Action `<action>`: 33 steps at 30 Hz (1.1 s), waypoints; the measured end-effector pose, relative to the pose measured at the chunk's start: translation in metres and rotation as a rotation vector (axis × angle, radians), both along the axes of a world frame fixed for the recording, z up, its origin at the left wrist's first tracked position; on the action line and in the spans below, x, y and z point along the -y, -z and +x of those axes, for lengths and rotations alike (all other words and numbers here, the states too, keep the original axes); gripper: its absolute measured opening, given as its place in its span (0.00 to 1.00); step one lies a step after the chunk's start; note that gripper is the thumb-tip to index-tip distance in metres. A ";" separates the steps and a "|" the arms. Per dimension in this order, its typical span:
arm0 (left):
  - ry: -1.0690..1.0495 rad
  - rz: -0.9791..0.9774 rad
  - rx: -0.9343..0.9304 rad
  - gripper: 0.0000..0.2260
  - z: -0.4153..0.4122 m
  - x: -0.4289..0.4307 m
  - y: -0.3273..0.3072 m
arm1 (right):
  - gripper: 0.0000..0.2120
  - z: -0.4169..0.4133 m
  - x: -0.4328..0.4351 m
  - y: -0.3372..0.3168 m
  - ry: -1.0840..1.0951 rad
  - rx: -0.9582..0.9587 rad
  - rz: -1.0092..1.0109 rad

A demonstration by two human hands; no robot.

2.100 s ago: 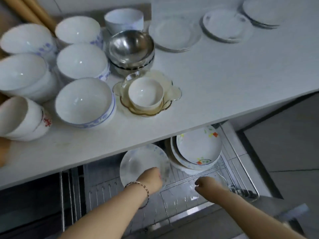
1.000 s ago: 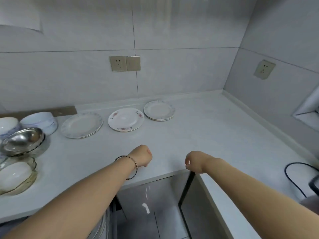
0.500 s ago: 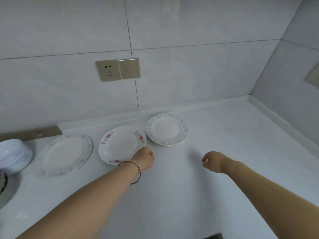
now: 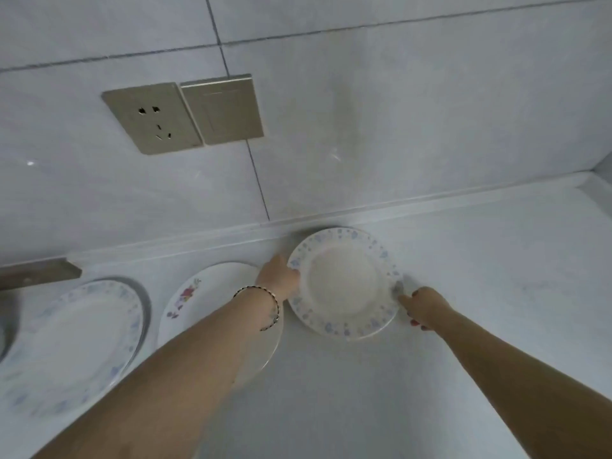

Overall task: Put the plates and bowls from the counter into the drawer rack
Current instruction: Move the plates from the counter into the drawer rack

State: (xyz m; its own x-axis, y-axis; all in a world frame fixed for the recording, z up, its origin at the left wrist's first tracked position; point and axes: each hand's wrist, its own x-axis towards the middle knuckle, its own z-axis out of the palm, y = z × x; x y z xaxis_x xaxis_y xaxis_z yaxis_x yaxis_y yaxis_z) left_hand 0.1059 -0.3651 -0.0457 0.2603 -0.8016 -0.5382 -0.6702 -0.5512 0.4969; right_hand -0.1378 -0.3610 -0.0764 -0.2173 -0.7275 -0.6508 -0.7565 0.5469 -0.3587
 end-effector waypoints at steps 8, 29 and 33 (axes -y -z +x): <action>0.049 0.066 0.151 0.16 -0.010 0.046 0.045 | 0.17 0.013 0.025 0.039 0.118 0.094 -0.188; -0.180 -0.082 -0.314 0.09 -0.007 -0.192 -0.045 | 0.15 -0.018 -0.179 -0.069 0.086 0.130 -0.446; -0.278 -0.109 -0.372 0.07 -0.004 -0.266 -0.050 | 0.15 -0.011 -0.229 -0.081 0.007 0.140 -0.423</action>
State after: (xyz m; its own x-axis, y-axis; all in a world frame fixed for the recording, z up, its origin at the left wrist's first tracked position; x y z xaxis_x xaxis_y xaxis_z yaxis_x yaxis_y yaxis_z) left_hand 0.1018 -0.0989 0.0043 0.2786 -0.7861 -0.5518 -0.2704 -0.6155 0.7403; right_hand -0.1485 -0.1315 0.0046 -0.1544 -0.9348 -0.3198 -0.6814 0.3351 -0.6507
